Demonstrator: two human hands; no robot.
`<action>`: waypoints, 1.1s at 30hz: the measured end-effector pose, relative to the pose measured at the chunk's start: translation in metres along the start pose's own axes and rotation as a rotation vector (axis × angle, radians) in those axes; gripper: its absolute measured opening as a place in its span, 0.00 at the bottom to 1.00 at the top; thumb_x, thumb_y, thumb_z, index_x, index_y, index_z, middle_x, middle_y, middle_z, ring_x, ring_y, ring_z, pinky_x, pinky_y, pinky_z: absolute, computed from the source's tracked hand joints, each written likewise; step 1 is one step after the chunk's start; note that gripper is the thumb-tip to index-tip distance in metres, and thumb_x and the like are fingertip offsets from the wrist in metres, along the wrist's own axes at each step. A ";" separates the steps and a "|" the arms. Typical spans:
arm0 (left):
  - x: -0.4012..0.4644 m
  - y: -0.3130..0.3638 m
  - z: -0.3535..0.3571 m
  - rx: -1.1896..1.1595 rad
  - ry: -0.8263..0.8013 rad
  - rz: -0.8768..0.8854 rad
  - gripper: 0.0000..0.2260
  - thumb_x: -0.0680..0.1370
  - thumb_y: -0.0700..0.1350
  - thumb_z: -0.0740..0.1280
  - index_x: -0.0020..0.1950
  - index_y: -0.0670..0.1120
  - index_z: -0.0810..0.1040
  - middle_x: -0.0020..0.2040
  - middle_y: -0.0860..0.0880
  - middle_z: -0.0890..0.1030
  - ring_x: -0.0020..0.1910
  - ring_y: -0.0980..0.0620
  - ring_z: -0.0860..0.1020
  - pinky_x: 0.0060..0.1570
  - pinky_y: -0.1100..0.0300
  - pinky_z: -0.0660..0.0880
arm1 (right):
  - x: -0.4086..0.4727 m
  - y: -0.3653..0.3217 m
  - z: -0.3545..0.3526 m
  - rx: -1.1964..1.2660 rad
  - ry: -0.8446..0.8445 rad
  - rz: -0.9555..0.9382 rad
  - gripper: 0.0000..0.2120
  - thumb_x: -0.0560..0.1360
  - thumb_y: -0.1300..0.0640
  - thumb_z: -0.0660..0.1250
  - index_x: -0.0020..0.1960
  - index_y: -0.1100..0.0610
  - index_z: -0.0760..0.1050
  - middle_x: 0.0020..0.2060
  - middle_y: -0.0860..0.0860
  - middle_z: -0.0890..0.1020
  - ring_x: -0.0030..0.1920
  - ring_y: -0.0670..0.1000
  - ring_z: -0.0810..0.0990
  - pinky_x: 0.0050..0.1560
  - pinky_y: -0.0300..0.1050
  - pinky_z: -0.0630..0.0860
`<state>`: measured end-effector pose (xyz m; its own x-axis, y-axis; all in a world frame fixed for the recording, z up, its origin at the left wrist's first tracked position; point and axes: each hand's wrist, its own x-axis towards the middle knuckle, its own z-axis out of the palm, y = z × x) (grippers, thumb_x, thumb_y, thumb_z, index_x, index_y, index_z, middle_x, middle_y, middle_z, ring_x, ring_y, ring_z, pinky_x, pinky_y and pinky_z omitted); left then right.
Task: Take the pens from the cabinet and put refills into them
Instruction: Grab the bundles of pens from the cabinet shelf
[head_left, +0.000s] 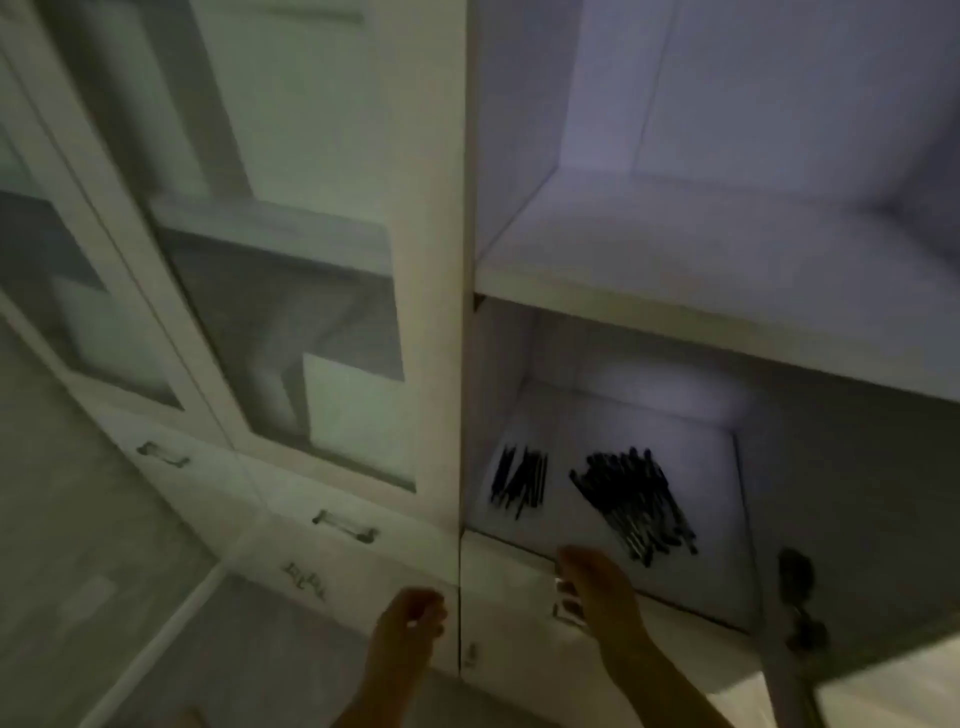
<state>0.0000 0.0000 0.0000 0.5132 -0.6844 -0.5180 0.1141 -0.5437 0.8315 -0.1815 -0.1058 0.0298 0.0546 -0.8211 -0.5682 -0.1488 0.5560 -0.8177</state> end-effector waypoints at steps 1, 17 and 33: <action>0.006 0.006 0.011 0.117 -0.018 0.098 0.03 0.78 0.40 0.66 0.49 0.47 0.78 0.45 0.46 0.82 0.42 0.49 0.80 0.42 0.59 0.75 | 0.008 -0.002 -0.003 -0.011 0.019 -0.080 0.03 0.78 0.58 0.68 0.47 0.57 0.79 0.44 0.58 0.82 0.42 0.54 0.80 0.39 0.44 0.77; 0.104 0.107 0.145 1.097 0.151 0.314 0.48 0.73 0.64 0.66 0.76 0.37 0.45 0.72 0.38 0.58 0.69 0.39 0.64 0.64 0.48 0.68 | 0.147 -0.077 -0.058 -1.096 0.246 0.061 0.79 0.51 0.31 0.80 0.75 0.61 0.26 0.77 0.64 0.43 0.78 0.65 0.45 0.75 0.66 0.49; 0.147 0.126 0.167 1.174 0.109 0.083 0.21 0.81 0.42 0.56 0.73 0.36 0.58 0.69 0.37 0.64 0.68 0.36 0.66 0.64 0.47 0.66 | 0.173 -0.088 -0.027 -1.257 0.125 -0.017 0.28 0.80 0.53 0.65 0.74 0.62 0.61 0.70 0.60 0.68 0.69 0.59 0.69 0.68 0.50 0.69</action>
<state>-0.0527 -0.2502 -0.0044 0.5588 -0.7242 -0.4040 -0.7454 -0.6521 0.1380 -0.1858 -0.3001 0.0060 -0.0174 -0.8718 -0.4895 -0.9864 0.0950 -0.1342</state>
